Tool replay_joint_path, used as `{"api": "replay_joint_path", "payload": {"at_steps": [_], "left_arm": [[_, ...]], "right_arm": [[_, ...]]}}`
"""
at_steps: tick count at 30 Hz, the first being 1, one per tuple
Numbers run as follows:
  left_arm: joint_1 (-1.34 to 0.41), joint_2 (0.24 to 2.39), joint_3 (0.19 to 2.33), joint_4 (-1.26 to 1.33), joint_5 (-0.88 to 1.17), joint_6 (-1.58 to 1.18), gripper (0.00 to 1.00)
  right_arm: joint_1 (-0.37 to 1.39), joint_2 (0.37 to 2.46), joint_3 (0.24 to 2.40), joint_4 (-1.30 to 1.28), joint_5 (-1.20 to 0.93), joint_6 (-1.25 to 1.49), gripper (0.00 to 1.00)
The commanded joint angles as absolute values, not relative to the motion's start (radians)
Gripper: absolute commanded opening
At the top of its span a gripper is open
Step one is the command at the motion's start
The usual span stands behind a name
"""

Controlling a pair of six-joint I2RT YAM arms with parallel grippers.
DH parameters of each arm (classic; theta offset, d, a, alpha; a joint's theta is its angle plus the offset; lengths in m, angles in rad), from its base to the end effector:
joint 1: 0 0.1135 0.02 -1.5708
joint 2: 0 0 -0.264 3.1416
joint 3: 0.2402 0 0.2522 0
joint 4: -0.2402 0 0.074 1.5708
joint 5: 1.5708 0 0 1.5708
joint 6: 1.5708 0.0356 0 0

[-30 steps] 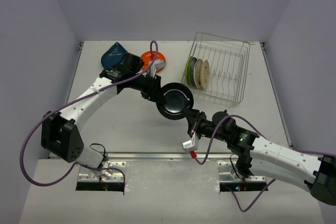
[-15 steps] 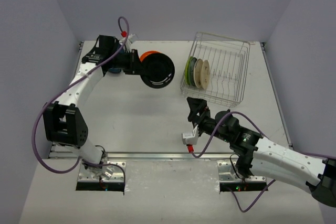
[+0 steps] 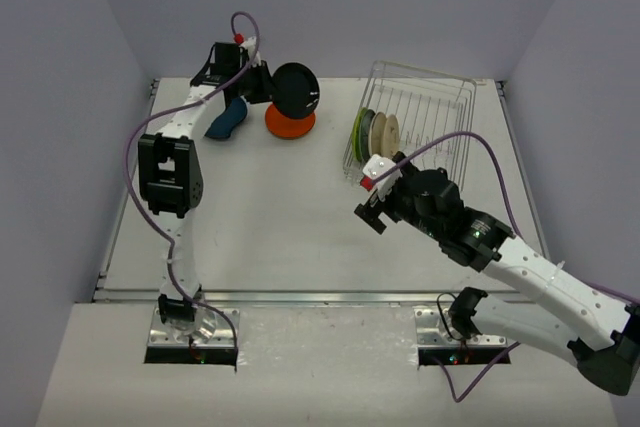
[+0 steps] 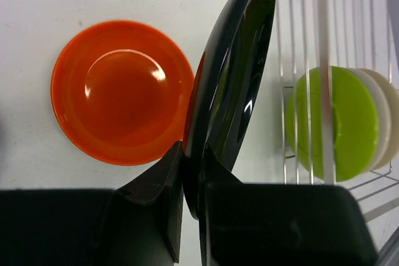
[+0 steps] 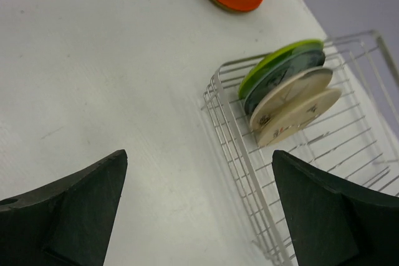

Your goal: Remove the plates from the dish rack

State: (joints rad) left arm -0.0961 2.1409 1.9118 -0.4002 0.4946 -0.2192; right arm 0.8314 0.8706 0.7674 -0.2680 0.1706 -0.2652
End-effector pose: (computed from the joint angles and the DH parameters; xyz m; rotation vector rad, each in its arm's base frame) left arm 0.4959 -0.0648 0.2765 0.1459 2.1991 -0.7197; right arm 0.1402 0.1447 0.3103 -0.9138 1.7137 0.2112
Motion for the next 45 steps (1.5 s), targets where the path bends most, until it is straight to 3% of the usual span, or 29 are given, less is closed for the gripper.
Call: {"api": "replay_joint_path", "payload": {"at_steps": [1, 7, 12, 19, 27, 33, 37, 45], "left_arm": [[-0.063, 2.262, 2.05, -0.36, 0.552, -0.301, 0.01], [-0.031, 2.385, 2.127, -0.36, 0.634, -0.327, 0.07], [-0.031, 2.427, 2.14, -0.376, 0.617, -0.322, 0.2], [-0.031, 2.429, 2.134, -0.414, 0.543, -0.295, 0.47], [-0.058, 2.313, 2.135, -0.466, 0.372, -0.198, 0.98], [-0.12, 2.139, 2.04, -0.453, -0.018, -0.099, 1.0], [-0.152, 1.935, 1.823, -0.313, -0.221, -0.08, 1.0], [-0.173, 1.625, 1.491, -0.161, -0.279, -0.051, 1.0]], "right_arm": [[0.793, 0.902, 0.875, -0.363, 0.133, 0.04, 0.99], [0.781, 0.951, 0.947, -0.385, 0.128, 0.068, 0.99], [0.774, 0.98, 0.977, -0.388, 0.131, 0.133, 0.99], [0.75, 1.075, 1.08, -0.39, 0.174, 0.265, 0.99], [0.513, 1.294, 1.315, -0.513, 0.052, 0.536, 0.99], [0.375, 1.455, 1.419, -0.549, 0.006, 0.58, 0.99], [0.319, 1.562, 1.445, -0.546, 0.006, 0.567, 0.99], [0.24, 1.705, 1.475, -0.5, -0.028, 0.525, 0.93]]}}
